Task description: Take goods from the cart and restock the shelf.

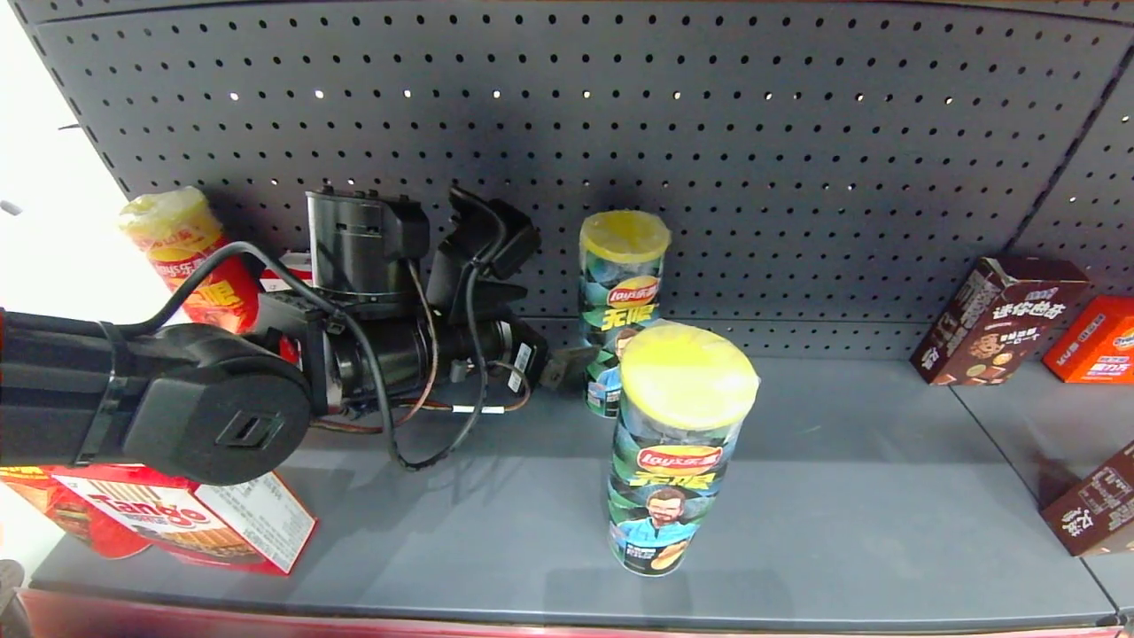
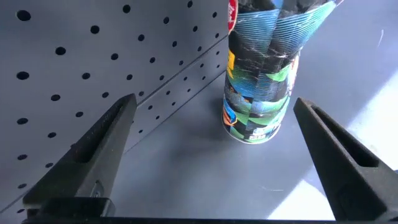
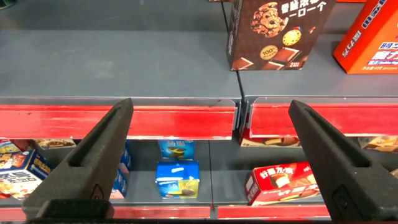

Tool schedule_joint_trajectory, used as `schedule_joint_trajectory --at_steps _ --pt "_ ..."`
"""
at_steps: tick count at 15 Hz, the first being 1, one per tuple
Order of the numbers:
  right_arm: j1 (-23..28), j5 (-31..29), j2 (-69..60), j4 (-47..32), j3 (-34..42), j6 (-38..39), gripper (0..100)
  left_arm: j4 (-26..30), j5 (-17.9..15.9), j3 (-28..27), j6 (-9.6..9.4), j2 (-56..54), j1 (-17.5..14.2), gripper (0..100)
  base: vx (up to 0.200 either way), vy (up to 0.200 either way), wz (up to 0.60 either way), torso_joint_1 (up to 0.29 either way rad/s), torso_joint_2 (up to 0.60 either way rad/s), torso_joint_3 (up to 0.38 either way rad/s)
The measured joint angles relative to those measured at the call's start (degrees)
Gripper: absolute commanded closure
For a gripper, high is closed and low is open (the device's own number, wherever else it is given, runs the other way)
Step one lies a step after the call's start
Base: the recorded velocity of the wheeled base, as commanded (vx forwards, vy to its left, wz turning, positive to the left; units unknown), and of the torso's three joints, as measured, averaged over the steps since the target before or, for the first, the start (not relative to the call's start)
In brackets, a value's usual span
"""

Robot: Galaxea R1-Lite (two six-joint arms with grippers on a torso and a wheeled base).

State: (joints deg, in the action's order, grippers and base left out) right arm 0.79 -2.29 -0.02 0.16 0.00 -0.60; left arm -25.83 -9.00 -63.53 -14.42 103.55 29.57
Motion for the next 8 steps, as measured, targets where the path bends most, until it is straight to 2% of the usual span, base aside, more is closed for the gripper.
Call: schedule_joint_trajectory --at_steps 8 --pt "0.0 0.0 0.0 0.0 0.0 0.0 0 -1.7 1.3 0.0 0.09 0.9 -0.5 0 0.0 0.0 0.0 0.0 0.0 0.0"
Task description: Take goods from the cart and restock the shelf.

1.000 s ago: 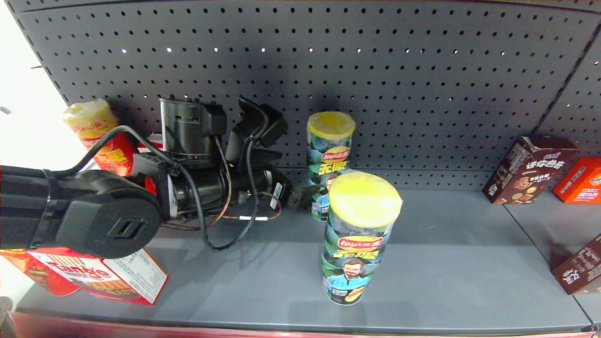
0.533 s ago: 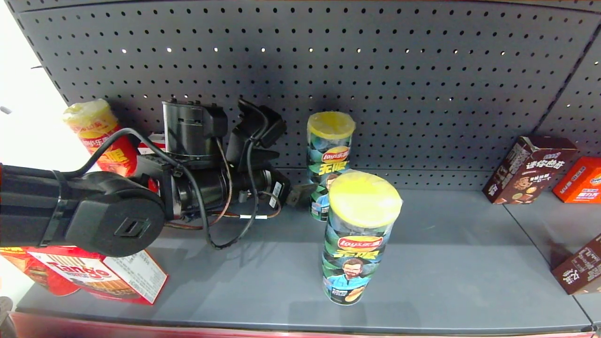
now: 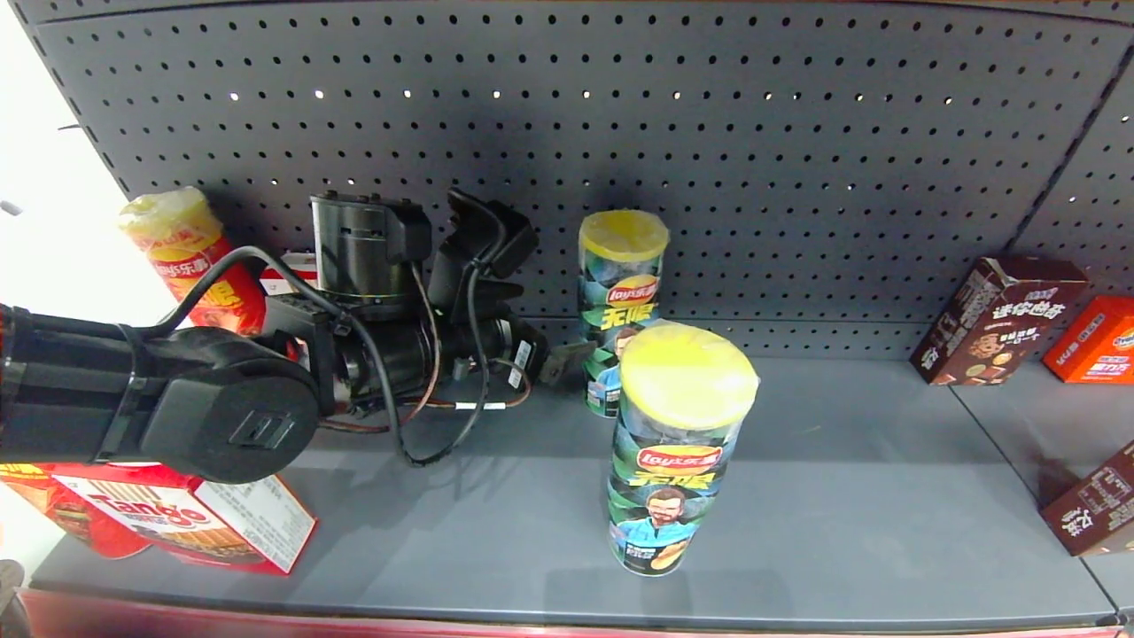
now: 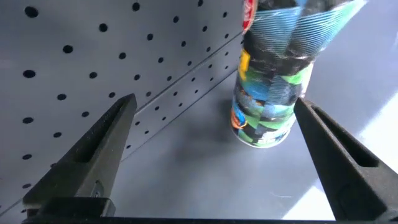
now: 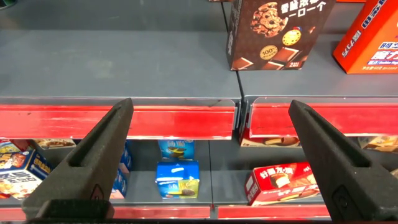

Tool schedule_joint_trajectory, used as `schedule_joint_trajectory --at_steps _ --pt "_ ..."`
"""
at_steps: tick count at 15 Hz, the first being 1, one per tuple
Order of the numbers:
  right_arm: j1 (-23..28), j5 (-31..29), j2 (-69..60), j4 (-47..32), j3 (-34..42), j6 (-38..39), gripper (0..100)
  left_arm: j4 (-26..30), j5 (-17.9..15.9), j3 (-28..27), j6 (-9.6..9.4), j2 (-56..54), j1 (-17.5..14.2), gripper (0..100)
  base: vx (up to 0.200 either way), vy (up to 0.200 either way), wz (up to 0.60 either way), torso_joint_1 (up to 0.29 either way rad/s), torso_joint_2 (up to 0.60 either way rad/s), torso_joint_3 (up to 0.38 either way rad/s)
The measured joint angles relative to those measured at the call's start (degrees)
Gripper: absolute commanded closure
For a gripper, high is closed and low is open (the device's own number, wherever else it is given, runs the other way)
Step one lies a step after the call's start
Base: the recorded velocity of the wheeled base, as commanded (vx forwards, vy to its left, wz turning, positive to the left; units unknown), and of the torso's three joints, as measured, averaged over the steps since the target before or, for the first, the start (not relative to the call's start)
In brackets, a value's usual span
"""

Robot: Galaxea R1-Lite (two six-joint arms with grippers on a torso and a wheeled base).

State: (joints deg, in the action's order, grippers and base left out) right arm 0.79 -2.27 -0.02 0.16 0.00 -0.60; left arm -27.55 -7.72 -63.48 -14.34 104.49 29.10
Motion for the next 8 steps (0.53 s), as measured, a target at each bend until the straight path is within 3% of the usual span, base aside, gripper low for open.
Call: schedule_joint_trajectory --at_steps 8 --pt "0.0 0.0 0.0 0.0 0.0 0.0 0 -0.8 0.8 1.5 0.0 -0.3 -0.8 0 0.0 0.0 0.0 0.0 0.0 0.0"
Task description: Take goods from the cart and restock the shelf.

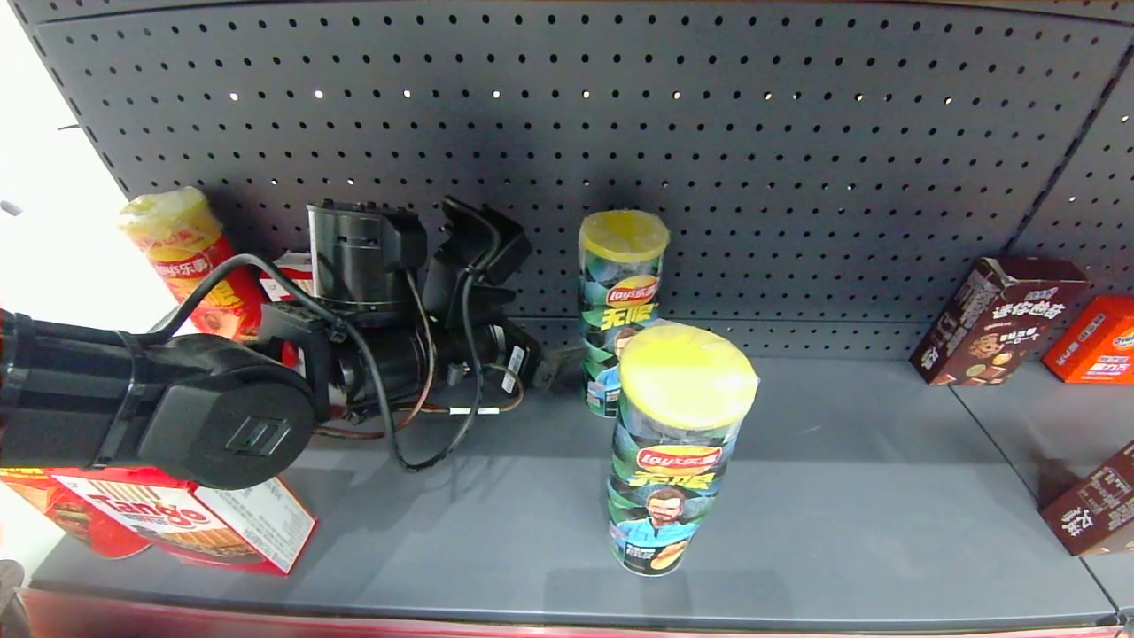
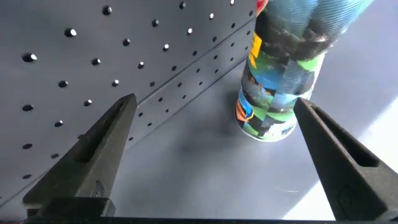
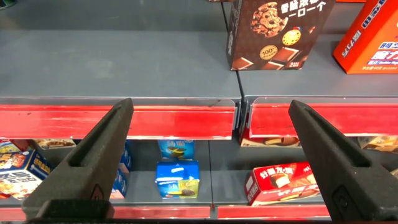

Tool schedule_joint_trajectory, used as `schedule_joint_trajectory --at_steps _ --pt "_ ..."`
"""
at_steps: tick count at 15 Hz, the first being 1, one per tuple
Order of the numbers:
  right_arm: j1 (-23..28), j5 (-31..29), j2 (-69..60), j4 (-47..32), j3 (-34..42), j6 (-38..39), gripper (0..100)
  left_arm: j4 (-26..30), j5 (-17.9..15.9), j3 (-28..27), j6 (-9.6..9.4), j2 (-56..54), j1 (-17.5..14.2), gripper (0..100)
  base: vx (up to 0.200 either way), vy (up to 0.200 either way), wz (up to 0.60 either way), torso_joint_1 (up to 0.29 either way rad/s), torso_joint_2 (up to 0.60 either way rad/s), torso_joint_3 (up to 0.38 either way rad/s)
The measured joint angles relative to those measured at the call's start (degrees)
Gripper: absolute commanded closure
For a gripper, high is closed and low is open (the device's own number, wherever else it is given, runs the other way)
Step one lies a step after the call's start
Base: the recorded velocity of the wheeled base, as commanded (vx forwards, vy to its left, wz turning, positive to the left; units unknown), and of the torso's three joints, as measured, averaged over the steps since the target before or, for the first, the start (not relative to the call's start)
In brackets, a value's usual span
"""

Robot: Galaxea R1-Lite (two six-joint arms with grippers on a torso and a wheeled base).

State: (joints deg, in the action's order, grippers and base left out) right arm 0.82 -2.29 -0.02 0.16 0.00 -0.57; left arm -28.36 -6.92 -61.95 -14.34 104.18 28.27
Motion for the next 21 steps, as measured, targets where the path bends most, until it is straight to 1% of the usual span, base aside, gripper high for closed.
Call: schedule_joint_trajectory --at_steps 2,3,9,18,20,21 --pt "0.0 0.0 0.0 0.0 0.0 0.0 0 -1.1 2.4 0.7 -0.46 -0.3 -0.4 0 0.0 0.0 0.0 0.0 0.0 0.0" --pt "0.0 0.0 0.0 0.0 0.0 0.0 0 -1.1 2.5 1.0 -0.96 -0.4 -0.4 0 0.0 0.0 0.0 0.0 0.0 0.0" --pt "0.0 0.0 0.0 0.0 0.0 0.0 0 -1.2 2.9 0.8 -1.39 0.0 0.0 0 0.0 0.0 0.0 0.0 0.0 0.0" --pt "0.0 0.0 0.0 0.0 0.0 0.0 0 -1.2 2.9 -2.6 -1.51 3.2 0.2 0 0.0 0.0 0.0 0.0 0.0 0.0" --pt "0.0 0.0 0.0 0.0 0.0 0.0 0 -1.1 2.9 -2.7 -2.35 3.6 0.3 0 0.0 0.0 0.0 0.0 0.0 0.0" --pt "0.0 0.0 0.0 0.0 0.0 0.0 0 -1.1 2.9 -2.7 -2.46 3.8 0.3 0 0.0 0.0 0.0 0.0 0.0 0.0"
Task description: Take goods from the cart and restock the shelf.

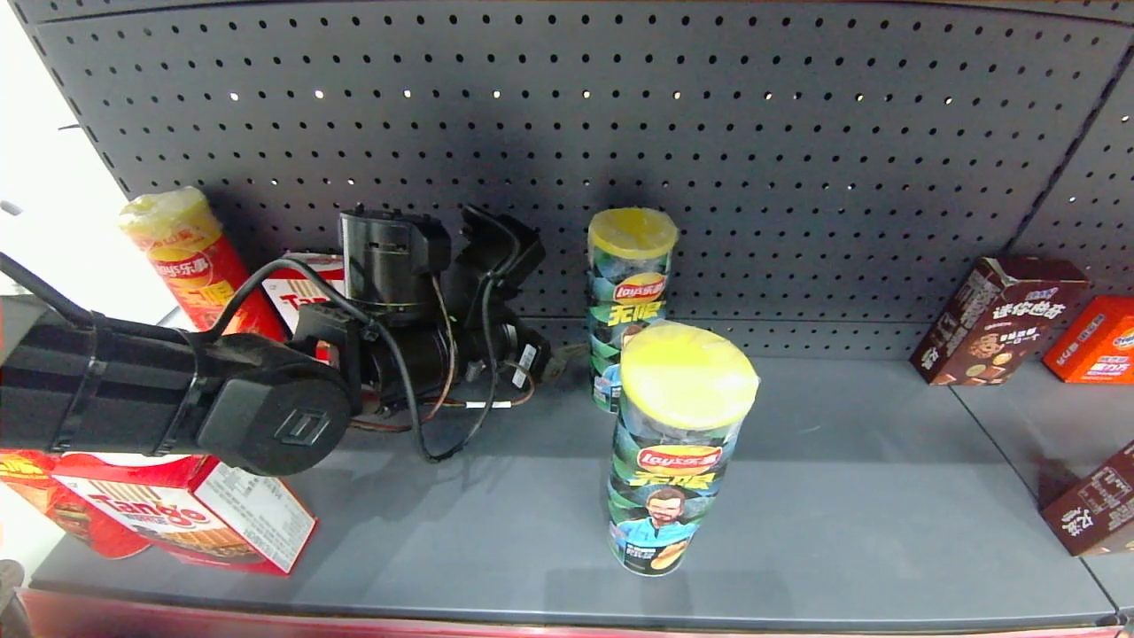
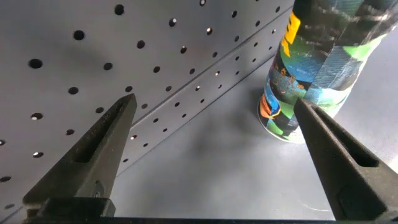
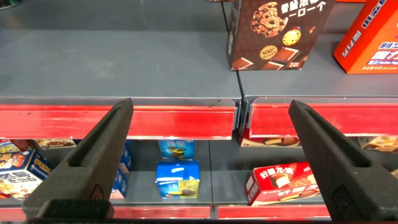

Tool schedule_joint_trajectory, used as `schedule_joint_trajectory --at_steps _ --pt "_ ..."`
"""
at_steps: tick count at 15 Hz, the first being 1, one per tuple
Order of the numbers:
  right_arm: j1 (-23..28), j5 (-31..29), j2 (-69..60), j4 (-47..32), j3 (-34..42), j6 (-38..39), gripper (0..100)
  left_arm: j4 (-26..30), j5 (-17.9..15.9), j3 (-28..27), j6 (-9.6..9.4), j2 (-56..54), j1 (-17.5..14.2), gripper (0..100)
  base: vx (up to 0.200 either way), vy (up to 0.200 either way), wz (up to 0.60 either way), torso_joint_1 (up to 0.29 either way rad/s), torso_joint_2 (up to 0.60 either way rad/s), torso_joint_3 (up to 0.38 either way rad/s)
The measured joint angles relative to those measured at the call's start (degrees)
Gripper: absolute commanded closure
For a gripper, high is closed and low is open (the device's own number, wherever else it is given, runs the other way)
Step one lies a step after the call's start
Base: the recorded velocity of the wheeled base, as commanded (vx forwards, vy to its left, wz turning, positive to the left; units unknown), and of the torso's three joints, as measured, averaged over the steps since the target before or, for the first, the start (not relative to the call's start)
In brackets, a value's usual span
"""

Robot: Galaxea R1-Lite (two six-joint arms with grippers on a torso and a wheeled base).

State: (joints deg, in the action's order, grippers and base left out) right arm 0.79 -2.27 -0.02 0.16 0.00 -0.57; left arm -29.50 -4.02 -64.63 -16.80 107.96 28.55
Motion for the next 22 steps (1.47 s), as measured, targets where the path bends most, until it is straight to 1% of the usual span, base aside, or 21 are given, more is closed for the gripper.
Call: schedule_joint_trajectory --at_steps 9,11,12,15,18,20,22 --pt "0.0 0.0 0.0 0.0 0.0 0.0 0 0.0 0.0 -0.4 -0.11 0.8 0.2 0 0.0 0.0 0.0 0.0 0.0 0.0" --pt "0.0 0.0 0.0 0.0 0.0 0.0 0 0.5 0.0 0.1 -0.82 -1.0 0.2 0 0.0 0.0 0.0 0.0 0.0 0.0" --pt "0.0 0.0 0.0 0.0 0.0 0.0 0 0.7 0.0 0.6 -0.88 -2.5 0.2 0 0.0 0.0 0.0 0.0 0.0 0.0" --pt "0.0 0.0 0.0 0.0 0.0 0.0 0 0.7 0.0 3.3 -0.83 -8.8 0.4 0 0.0 0.0 0.0 0.0 0.0 0.0" --pt "0.0 0.0 0.0 0.0 0.0 0.0 0 -1.1 -0.1 7.9 -0.24 -16.7 1.0 0 0.0 0.0 0.0 0.0 0.0 0.0" --pt "0.0 0.0 0.0 0.0 0.0 0.0 0 -2.5 0.0 12.4 0.79 -22.8 2.3 0 0.0 0.0 0.0 0.0 0.0 0.0" --pt "0.0 0.0 0.0 0.0 0.0 0.0 0 -3.0 0.1 16.8 1.06 -28.5 3.0 0 0.0 0.0 0.0 0.0 0.0 0.0"
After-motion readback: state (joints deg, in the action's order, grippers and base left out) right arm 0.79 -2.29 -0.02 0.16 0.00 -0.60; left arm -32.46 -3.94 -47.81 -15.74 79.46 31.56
